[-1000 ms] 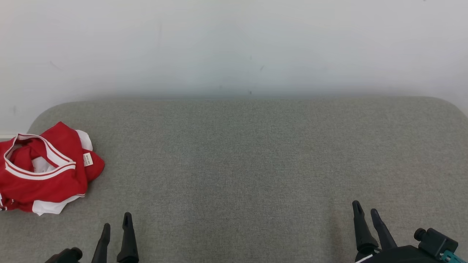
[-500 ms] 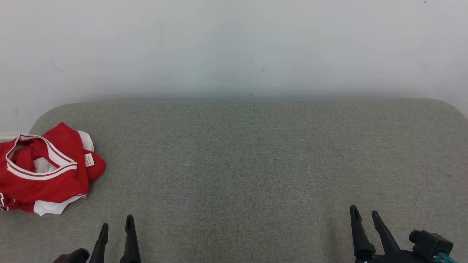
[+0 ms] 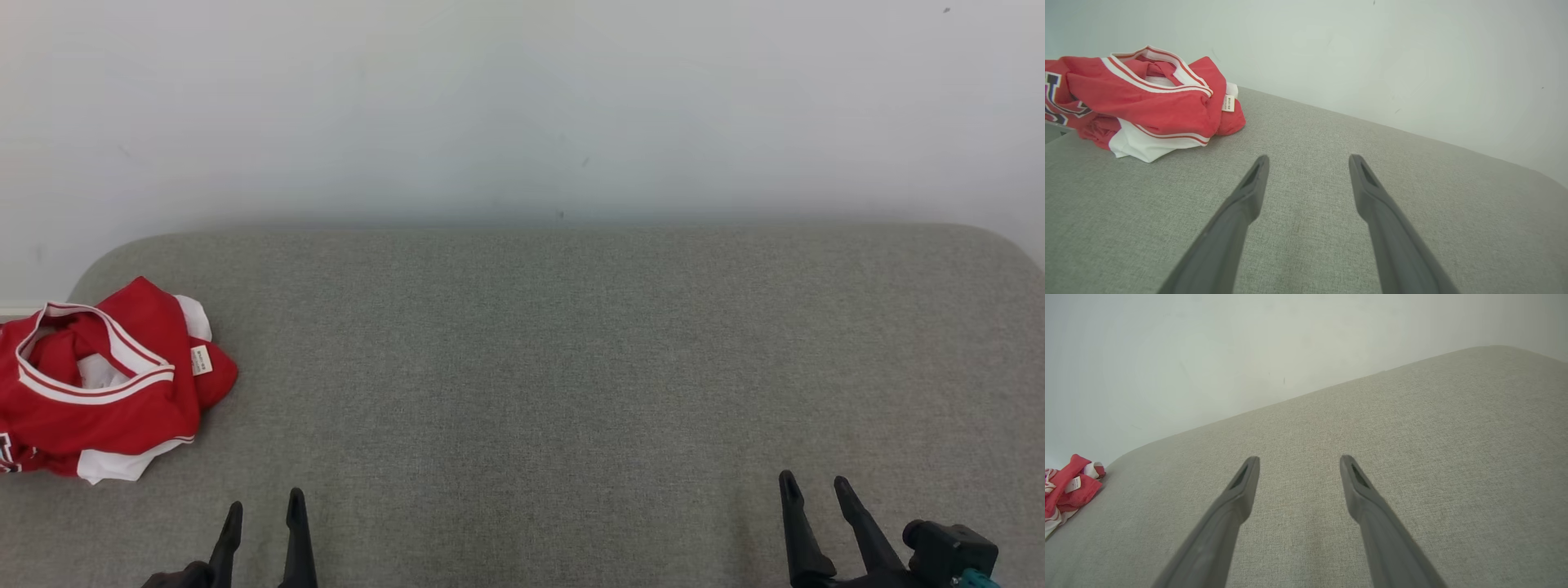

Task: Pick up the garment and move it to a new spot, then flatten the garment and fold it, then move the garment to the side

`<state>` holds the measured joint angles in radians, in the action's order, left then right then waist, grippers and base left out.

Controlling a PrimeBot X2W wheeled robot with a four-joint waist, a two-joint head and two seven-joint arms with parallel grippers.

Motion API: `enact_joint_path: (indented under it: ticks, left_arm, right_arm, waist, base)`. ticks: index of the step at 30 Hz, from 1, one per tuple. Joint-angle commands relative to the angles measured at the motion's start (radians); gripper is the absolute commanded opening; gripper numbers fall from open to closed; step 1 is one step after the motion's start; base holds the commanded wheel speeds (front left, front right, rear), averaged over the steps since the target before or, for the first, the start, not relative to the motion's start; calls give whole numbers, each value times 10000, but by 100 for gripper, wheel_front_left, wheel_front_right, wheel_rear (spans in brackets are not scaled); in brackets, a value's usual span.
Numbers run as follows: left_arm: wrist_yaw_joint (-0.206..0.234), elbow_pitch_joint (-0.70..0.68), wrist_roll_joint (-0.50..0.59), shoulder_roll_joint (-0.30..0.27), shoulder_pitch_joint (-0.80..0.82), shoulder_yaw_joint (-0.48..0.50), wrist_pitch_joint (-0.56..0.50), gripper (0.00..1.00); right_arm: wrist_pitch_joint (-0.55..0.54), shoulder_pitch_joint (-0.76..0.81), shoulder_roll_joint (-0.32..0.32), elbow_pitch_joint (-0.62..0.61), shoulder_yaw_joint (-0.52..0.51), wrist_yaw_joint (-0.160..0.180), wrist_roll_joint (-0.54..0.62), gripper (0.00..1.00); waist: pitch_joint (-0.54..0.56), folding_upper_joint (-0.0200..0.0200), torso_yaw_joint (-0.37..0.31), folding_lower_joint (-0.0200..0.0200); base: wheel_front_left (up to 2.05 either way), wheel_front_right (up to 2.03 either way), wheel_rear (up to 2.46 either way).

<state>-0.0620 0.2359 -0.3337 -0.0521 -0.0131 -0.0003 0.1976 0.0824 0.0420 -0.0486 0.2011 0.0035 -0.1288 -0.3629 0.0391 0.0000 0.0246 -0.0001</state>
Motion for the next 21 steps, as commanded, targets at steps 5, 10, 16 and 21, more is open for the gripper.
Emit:
enact_joint_path:
  ticks: [5, 10, 16, 21]
  left_arm:
    - [-46, 64, 404, -39, -27, -25, 154, 100]
    - [-41, 164, 755, -26, 23, -78, 258, 100]
    - [7, 220, 1186, -16, -6, -147, 378, 100]
    - [76, 233, 1538, -9, -42, -202, 472, 100]
  right_arm:
    - [73, 98, -18, -115, -29, -27, 559, 100]
    - [51, 162, -20, -130, 7, -29, 1097, 100]
    - [88, 252, -23, -186, 36, -30, 1553, 100]
    - [119, 395, -24, -213, 1, -32, 1922, 100]
  waist:
    - [17, 0, 21, 1]
    - [36, 0, 48, 1]
    - [71, 0, 72, 1]
    - [79, 0, 88, 1]
  base:
    - [0, 0, 0]
    - [0, 0, 0]
    - [0, 0, 0]
    - [0, 0, 0]
